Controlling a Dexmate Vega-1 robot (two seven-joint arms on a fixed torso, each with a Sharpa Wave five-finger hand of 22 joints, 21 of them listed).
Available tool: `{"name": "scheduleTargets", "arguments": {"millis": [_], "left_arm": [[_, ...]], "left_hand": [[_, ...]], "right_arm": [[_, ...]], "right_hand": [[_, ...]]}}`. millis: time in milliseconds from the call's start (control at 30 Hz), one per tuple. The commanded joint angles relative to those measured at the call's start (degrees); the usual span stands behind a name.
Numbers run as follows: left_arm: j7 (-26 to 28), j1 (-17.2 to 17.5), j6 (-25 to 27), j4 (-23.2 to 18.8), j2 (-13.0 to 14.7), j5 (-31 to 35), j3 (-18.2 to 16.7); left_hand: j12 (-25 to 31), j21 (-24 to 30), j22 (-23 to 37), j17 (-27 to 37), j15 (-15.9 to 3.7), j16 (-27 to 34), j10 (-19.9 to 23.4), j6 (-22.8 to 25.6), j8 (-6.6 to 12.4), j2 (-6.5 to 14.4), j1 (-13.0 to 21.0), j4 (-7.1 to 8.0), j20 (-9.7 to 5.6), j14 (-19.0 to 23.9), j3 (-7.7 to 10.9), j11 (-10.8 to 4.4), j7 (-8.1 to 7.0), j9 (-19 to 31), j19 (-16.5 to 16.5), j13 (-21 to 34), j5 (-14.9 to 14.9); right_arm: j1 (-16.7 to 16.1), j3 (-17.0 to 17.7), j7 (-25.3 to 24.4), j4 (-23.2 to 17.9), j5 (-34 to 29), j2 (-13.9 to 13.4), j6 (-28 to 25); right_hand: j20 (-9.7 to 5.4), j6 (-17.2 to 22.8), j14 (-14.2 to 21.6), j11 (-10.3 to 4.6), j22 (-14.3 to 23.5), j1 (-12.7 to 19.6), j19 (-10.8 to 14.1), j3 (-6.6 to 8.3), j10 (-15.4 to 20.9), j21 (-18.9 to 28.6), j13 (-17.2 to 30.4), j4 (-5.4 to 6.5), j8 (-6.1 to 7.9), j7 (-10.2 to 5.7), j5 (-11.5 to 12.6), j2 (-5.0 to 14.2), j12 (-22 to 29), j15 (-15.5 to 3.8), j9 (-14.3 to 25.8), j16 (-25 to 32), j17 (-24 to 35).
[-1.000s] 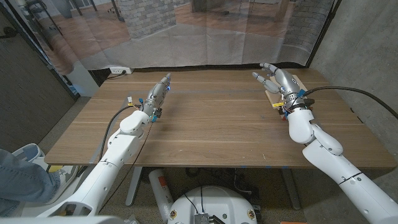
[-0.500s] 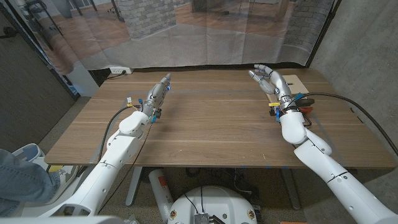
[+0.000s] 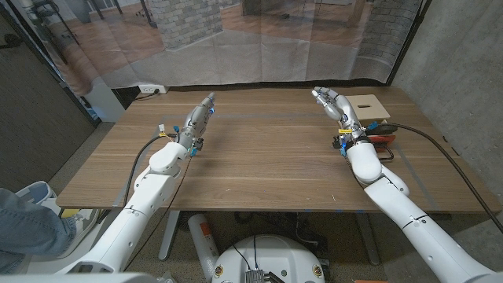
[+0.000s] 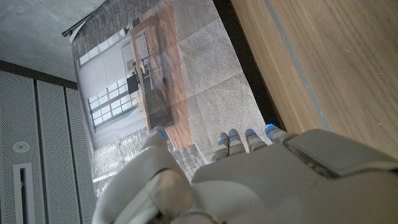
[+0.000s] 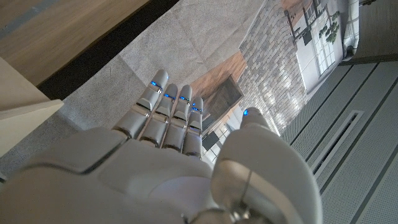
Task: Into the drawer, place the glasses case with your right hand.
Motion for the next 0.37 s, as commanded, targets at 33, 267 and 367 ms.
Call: {"name": "scheduleTargets", "arguments": {"millis": [33,267,367], "left_arm": [[-0.02,0.46,-0.82,-0.38,-0.04,-0.19,-0.26],[0.04,0.31,-0.64,-0.31,-0.05,-0.19,-0.20],[-0.07,0.11,-0.51,0.01,-0.08,-0.14,-0.01]], "left_hand": [[0.13,0.07,0.10,0.28,0.12,-0.01,-0.06,0.19,0.05,0.49,0.03,0.05,-2.97,-0.42,-0.32,-0.07,0.31,0.21,-4.45,0.24,-0.11],[0.13,0.06,0.10,0.28,0.15,0.01,-0.08,0.27,0.08,0.50,0.04,0.04,-2.77,-0.38,-0.35,-0.08,0.26,0.21,-4.47,0.24,-0.11],[0.13,0.05,0.10,0.28,0.08,0.00,-0.08,0.30,0.09,0.51,0.05,0.03,-2.65,-0.39,-0.37,-0.11,0.26,0.21,-4.49,0.24,-0.11]], "right_arm": [[0.94,-0.54,3.11,2.26,5.86,1.39,2.23],[1.32,-0.71,4.10,3.13,7.41,1.58,2.53],[1.49,-0.90,4.47,3.63,7.63,1.49,2.57]], "right_hand": [[-2.05,0.37,-0.49,0.07,-0.06,0.32,-0.15,0.46,-0.05,-0.22,-0.07,-0.04,0.18,0.25,-0.28,0.67,-0.28,0.03,0.13,0.04,0.16],[-2.04,0.38,-0.56,0.14,-0.07,0.39,-0.15,0.52,-0.01,-0.36,-0.10,-0.09,0.12,0.25,-0.37,0.81,-0.26,-0.04,0.11,0.07,0.11],[-2.02,0.38,-0.53,0.10,-0.07,0.40,-0.13,0.53,-0.05,-0.41,-0.11,-0.10,0.10,0.25,-0.41,0.85,-0.27,-0.03,0.10,0.11,0.09]]}}
